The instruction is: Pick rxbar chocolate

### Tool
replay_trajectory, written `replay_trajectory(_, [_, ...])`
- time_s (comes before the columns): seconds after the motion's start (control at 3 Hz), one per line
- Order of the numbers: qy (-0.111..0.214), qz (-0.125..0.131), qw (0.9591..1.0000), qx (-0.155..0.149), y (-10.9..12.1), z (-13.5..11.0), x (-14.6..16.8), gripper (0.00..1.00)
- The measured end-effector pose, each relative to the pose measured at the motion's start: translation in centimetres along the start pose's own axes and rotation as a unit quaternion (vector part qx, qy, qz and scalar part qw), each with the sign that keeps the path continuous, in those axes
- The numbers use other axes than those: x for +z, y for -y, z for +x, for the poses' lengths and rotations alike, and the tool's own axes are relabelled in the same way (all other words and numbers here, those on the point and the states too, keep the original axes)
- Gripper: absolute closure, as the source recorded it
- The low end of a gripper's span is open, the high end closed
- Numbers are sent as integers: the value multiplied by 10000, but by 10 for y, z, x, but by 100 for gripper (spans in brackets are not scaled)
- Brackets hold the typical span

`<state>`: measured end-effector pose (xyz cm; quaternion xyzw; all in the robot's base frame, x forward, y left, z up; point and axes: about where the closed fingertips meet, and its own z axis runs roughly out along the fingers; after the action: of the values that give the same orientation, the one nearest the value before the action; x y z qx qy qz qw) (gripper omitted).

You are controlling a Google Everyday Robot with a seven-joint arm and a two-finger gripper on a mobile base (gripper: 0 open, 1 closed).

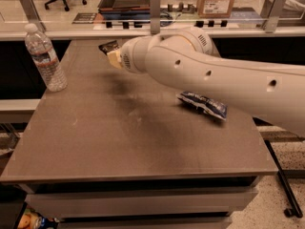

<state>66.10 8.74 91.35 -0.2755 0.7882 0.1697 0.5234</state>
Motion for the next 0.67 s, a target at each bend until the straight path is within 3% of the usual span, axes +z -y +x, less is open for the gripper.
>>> replay_trajectory(0.33, [-74,-143,9994,309,13,-24,-24,100])
replay_trajectory(0.67, [-157,-203,9996,147,43,-47,-58,100])
